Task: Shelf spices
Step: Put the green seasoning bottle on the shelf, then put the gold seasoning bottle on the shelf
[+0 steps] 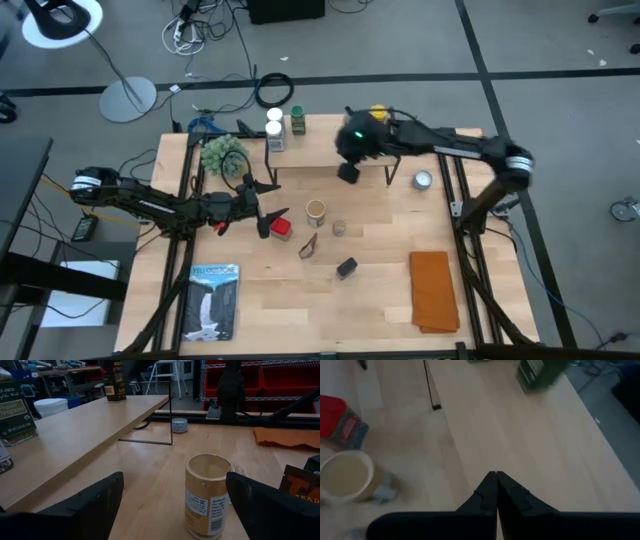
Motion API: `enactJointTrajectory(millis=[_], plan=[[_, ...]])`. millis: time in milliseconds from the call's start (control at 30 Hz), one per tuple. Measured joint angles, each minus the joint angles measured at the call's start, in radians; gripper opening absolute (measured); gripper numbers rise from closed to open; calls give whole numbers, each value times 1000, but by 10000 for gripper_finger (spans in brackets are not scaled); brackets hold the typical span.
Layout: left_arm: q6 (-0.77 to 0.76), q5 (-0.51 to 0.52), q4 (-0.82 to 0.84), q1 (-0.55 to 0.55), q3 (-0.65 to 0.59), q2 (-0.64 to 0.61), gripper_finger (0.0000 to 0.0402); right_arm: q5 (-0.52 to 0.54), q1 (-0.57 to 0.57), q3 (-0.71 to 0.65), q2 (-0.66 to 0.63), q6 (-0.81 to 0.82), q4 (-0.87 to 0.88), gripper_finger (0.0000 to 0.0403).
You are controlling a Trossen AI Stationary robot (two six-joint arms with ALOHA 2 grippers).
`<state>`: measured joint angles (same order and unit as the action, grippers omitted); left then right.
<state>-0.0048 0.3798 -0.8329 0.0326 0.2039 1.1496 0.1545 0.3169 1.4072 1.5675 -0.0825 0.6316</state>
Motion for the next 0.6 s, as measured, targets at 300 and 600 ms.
enactJointTrajectory(millis=[300,600], plan=[[0,0,-1,0,0,0,357,81,-275,-438,-426,294,-98,3],[-1,0,-7,0,0,0,357,56,-395,-773,-510,317,-566,8]])
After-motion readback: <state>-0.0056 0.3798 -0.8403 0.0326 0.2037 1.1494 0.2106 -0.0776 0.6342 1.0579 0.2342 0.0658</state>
